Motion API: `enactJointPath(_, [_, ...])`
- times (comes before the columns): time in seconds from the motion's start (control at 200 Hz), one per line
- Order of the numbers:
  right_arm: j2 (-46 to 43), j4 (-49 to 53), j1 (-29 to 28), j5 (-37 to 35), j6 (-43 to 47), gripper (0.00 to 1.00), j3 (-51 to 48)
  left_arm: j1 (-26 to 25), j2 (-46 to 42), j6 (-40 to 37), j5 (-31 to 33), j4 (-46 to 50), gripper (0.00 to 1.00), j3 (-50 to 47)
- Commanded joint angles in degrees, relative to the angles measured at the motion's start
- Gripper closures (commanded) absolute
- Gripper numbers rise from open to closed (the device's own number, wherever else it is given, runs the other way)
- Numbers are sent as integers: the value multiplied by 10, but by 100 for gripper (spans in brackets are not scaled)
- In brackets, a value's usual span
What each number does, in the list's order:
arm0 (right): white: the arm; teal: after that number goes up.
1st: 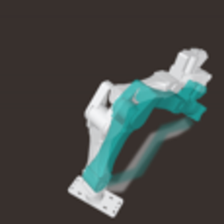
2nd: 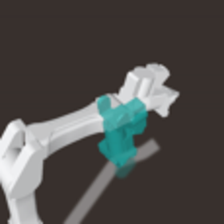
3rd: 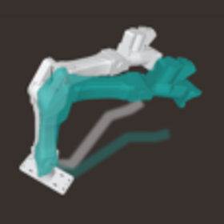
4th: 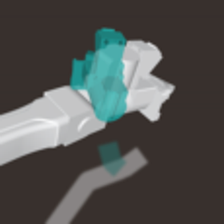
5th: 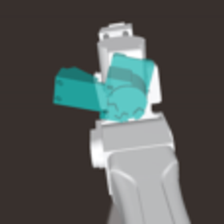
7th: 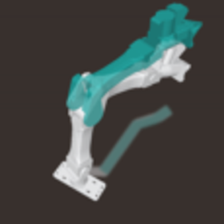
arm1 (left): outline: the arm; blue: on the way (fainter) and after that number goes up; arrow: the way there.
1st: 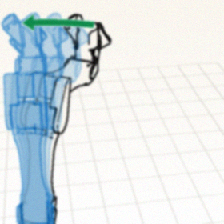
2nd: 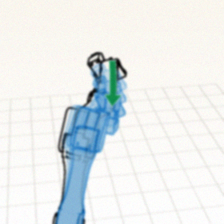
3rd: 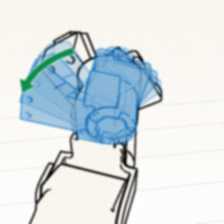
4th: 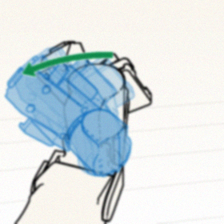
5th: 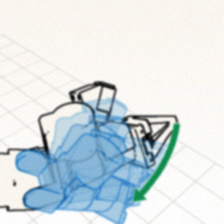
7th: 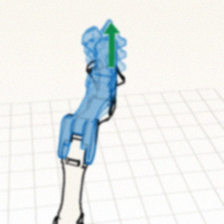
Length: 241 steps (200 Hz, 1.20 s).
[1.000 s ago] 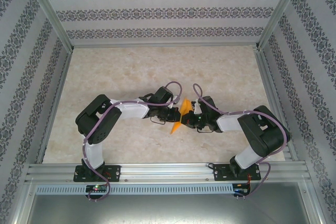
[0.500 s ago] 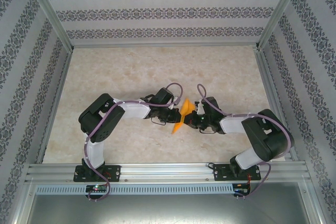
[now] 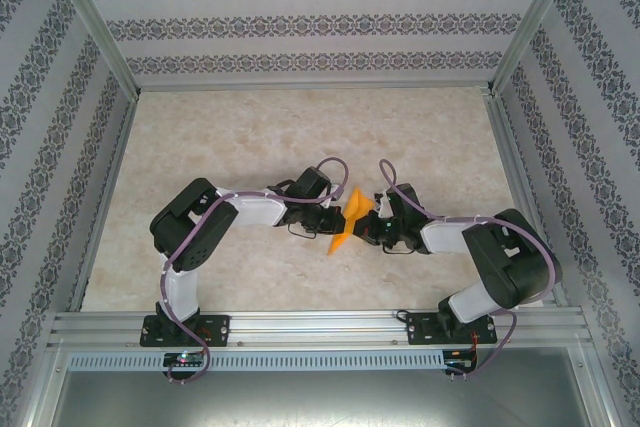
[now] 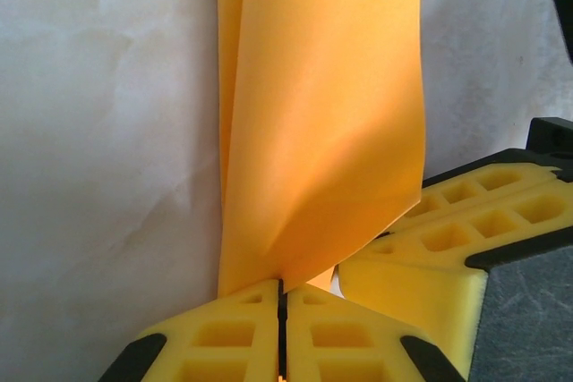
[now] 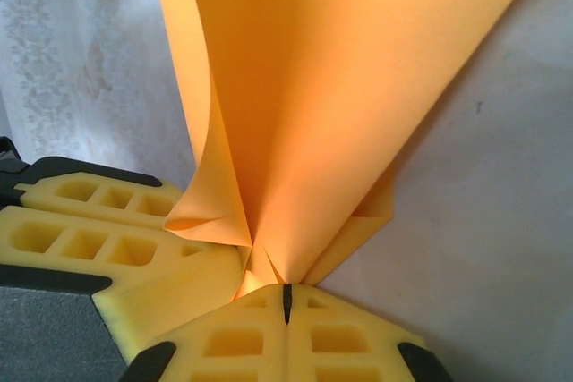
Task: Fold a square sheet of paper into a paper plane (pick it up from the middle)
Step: Fold the wing for the fifth time at the center of the table.
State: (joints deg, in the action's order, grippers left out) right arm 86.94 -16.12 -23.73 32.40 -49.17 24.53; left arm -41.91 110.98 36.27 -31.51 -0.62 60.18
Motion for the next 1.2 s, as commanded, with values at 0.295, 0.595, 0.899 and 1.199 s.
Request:
enactJointPath(0.295, [32, -3, 8, 3, 13, 100, 15, -3, -2, 8, -20, -10, 90, 19])
enactJointPath(0.595, [34, -1, 9, 1, 16, 100, 9, -4, 6, 18, -33, -18, 89, 23])
enactJointPath(0.899, [33, -3, 10, 4, 14, 100, 10, -5, 19, 18, -41, -19, 89, 24])
enactJointPath(1.199, [27, 0, 15, 7, 15, 100, 5, -5, 30, 21, -49, -31, 87, 21])
